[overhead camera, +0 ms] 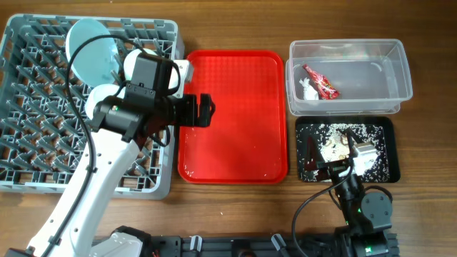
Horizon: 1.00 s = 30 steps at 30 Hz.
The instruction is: Sort waste into correct bins and load items into the dishwasher rack
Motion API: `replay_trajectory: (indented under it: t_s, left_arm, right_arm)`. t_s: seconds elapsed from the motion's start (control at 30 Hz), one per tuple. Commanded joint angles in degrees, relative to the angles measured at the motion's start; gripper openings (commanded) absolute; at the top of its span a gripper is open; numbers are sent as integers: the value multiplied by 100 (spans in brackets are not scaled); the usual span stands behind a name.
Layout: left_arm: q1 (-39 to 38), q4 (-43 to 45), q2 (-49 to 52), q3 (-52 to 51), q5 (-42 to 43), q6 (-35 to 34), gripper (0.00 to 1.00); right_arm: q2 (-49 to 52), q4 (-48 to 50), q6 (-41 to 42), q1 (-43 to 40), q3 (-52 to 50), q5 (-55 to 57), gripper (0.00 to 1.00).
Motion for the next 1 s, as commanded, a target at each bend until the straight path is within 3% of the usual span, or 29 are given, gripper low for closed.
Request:
replay_trajectory:
  t_s: [0.0,0.13,0.37,0.47,0.97]
  left_arm:
    - [-208,37,-595,-376,44,-48,100]
    - [-214,931,-1283,-1351,46,-48,100]
    - [2,5305,-2785,-4142,46,-50,100]
    - [267,6590,-3512,-4933,48,-50,100]
    - [1714,6113,-5779,-6363,284,-48,100]
  right_arm:
    - [-59,13,-83,22,-7,7,100]
    - [-59,13,-83,22,-7,7,100]
    - [-57,13,-85,24,-7,7,100]
    - [-57,13,-83,22,-7,7,100]
    - [-57,13,-85,24,-7,7,100]
